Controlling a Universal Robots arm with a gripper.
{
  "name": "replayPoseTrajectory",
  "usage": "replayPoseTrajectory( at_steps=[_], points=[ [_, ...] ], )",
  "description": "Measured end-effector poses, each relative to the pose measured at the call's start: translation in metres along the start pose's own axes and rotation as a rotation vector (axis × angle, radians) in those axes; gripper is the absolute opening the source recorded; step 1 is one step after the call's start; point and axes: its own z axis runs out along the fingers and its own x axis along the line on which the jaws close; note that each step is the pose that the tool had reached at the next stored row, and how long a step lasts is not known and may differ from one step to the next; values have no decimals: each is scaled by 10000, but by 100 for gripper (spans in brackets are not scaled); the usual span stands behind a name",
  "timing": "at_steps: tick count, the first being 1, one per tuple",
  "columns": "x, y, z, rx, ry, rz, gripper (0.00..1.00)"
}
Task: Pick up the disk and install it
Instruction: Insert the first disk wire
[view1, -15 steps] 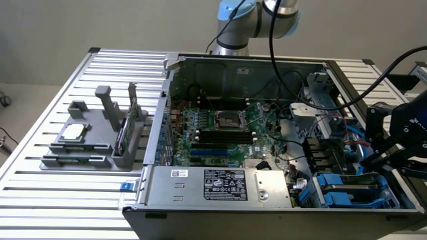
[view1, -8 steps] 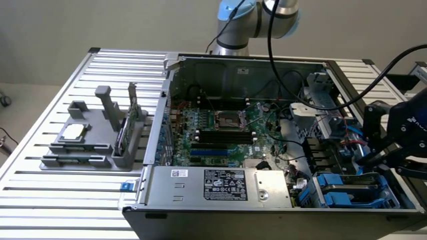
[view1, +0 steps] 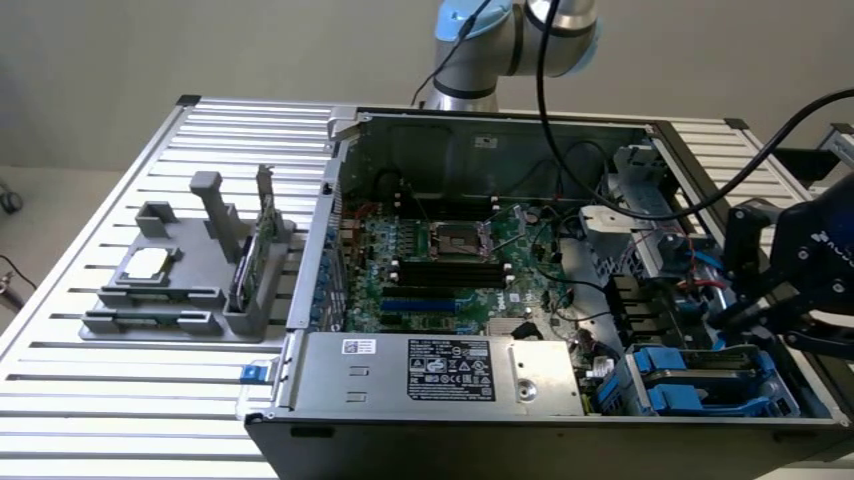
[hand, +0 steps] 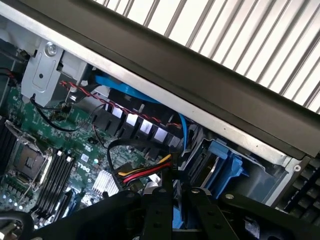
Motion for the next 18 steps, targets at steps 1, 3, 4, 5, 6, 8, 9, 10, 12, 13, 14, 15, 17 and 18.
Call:
replayPoseTrajectory(
  at_steps=[1,3,4,5,6,8,9,10,12,13,14,15,17,18],
  points=[
    [3,-8,1,8,8,25,16],
    [6,-27,2,20,16,54,16],
    [2,-36,2,20,19,67,16],
    [2,-39,2,16,20,96,16],
    [2,-39,2,7,23,149,16],
    [2,-41,5,-26,25,354,16],
    [1,-41,7,-45,26,474,16],
    [1,-41,8,-69,31,613,16],
    [1,-40,8,-122,43,922,16],
    [1,-40,8,-145,50,1065,16],
    [1,-40,9,-151,59,1177,16],
    [1,-40,9,-164,65,1296,16],
    [1,-40,9,-186,72,1537,16],
    [1,-40,9,-191,69,1640,16]
  ],
)
